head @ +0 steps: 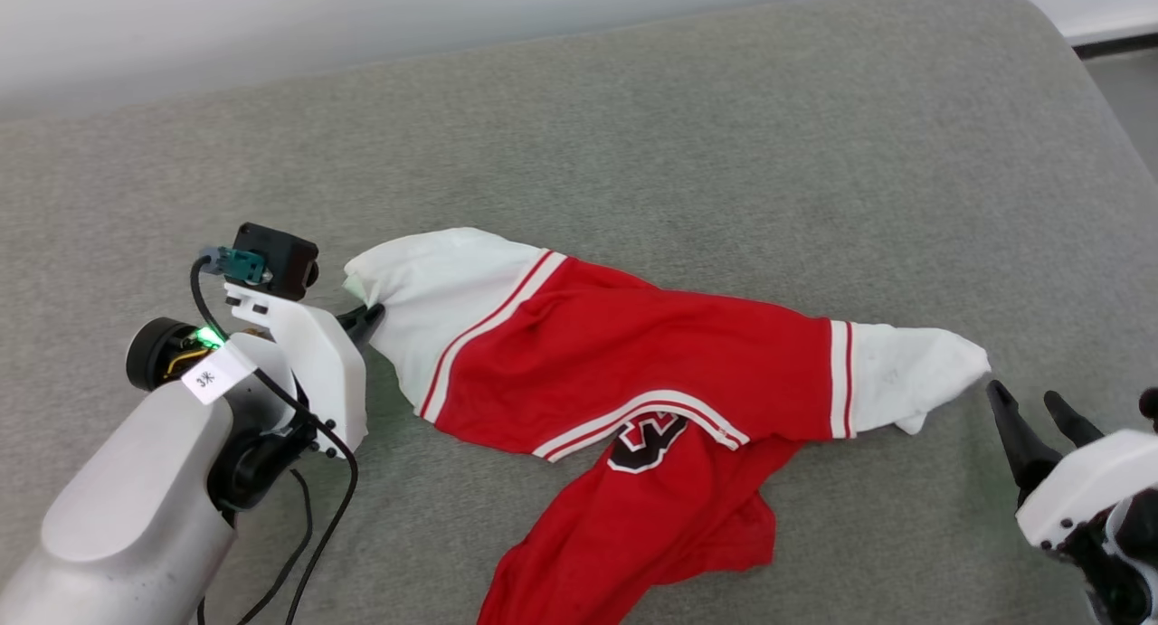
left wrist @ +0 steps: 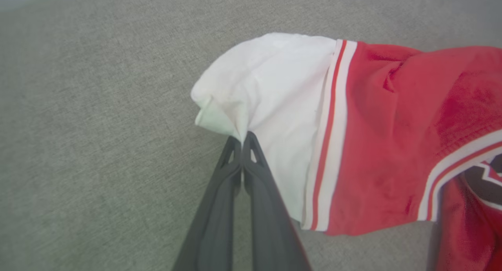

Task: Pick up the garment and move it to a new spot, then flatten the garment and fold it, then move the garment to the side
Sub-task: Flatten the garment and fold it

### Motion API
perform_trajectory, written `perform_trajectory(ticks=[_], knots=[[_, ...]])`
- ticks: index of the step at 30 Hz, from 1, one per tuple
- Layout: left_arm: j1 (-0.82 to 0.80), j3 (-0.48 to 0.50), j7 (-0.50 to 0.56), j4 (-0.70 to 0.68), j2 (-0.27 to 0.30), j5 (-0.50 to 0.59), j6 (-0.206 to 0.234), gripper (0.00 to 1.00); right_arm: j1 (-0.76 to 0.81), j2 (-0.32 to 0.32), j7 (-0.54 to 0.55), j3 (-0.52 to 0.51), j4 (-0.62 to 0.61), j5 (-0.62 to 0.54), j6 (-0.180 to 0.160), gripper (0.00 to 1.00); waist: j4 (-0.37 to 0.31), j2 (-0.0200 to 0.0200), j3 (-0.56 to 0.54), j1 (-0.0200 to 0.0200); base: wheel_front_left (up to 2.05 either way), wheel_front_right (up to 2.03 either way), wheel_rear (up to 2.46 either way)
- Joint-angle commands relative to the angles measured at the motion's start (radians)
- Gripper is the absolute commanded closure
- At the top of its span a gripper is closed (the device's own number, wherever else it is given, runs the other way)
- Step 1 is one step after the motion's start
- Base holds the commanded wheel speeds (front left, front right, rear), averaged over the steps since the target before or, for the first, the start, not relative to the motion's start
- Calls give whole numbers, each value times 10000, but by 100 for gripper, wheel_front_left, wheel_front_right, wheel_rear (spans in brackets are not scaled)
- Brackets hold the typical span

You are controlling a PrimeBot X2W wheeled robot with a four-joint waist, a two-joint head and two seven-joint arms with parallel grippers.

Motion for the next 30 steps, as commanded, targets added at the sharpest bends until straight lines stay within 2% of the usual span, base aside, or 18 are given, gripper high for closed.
perform_trajectory(ticks=[1,6,10,17,18,19,20,21,25,30], knots=[[159,25,-85,-164,6,41,64,100,-305,-128,260,45,95,64,-5,0,217,0,-137,0,0,0,0],[235,-90,-187,-835,6,227,225,100,-1083,-760,2064,389,877,189,-5,0,536,0,-140,0,0,0,0],[194,-121,-233,-1204,-1,275,312,100,-1717,-1067,2960,737,1642,36,-5,0,730,0,-3,0,0,0,0],[64,-122,-273,-1508,30,293,347,100,-2047,-890,4433,1736,2919,231,13,0,965,0,314,0,0,0,0],[63,-112,-289,-1524,50,297,359,100,-2029,-807,4596,1884,3049,309,18,8,979,0,352,0,0,0,0],[61,-94,-297,-1530,60,295,378,100,-2033,-745,4674,2012,3114,378,24,57,986,0,377,0,0,0,0],[76,-80,-333,-1534,61,279,377,100,-2063,-731,4664,2113,3140,429,38,90,992,0,388,0,0,0,0],[104,-73,-361,-1529,72,265,379,100,-2105,-731,4578,2175,3138,510,39,100,993,0,386,0,0,0,0],[189,24,-573,-1486,105,276,406,100,-2377,-1170,4059,2078,2881,594,4,100,995,0,245,0,0,0,0],[192,248,-1003,-1560,140,326,605,100,-2802,-1862,3593,1739,1996,514,-5,100,1013,0,-142,0,0,0,0]])
